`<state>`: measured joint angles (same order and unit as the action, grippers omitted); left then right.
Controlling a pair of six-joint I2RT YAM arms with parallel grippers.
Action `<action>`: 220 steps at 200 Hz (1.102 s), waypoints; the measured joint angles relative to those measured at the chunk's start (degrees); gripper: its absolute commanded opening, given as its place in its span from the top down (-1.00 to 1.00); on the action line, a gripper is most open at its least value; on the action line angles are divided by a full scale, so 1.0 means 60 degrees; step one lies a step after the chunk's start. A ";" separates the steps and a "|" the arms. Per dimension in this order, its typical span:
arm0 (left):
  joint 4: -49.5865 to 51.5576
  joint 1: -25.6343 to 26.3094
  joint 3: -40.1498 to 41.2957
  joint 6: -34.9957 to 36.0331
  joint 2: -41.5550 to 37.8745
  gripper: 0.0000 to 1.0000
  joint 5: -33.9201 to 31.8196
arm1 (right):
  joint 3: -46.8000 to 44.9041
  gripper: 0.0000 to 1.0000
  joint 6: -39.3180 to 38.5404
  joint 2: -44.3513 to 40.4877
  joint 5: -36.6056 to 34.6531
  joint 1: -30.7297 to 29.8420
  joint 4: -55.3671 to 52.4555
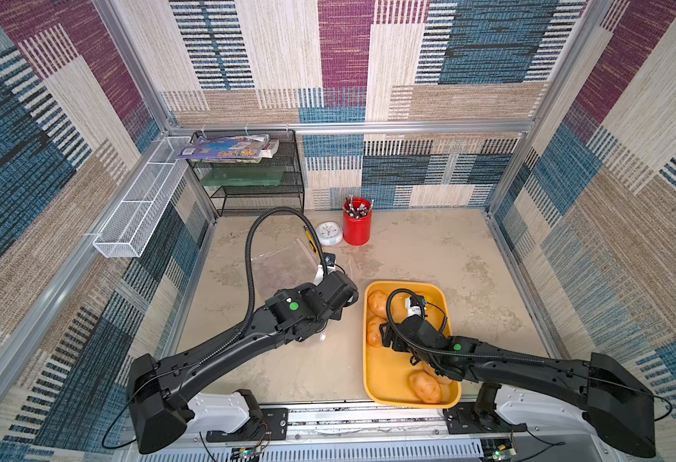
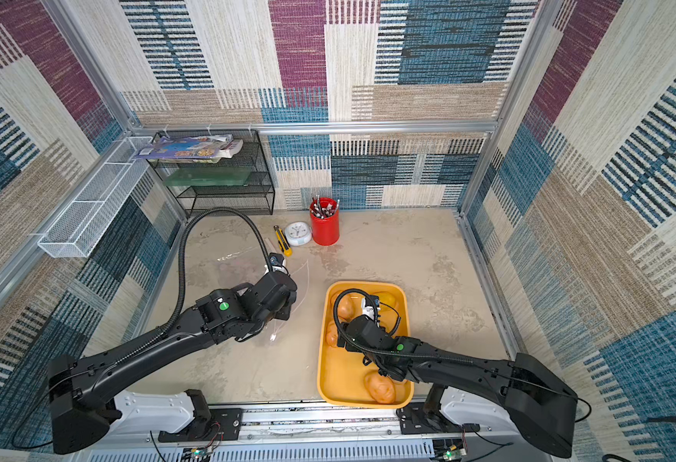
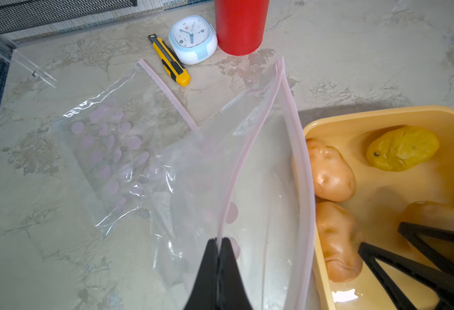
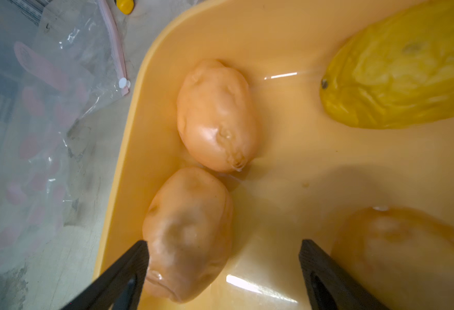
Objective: Put the potatoes into a zipper bag and zip it
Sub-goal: Pick up the potato from the basket.
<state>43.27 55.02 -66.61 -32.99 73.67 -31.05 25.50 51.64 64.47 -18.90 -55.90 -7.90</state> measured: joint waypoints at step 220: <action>-0.0539 -0.0011 0.0200 0.0073 0.0346 1.00 0.0554 | 0.1158 -0.26 -0.0306 0.2739 0.0699 0.0084 0.1082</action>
<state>40.03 54.96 -65.41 -32.56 75.75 -27.73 32.45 49.80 80.90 -14.70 -55.40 -1.41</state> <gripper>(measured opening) 0.050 0.677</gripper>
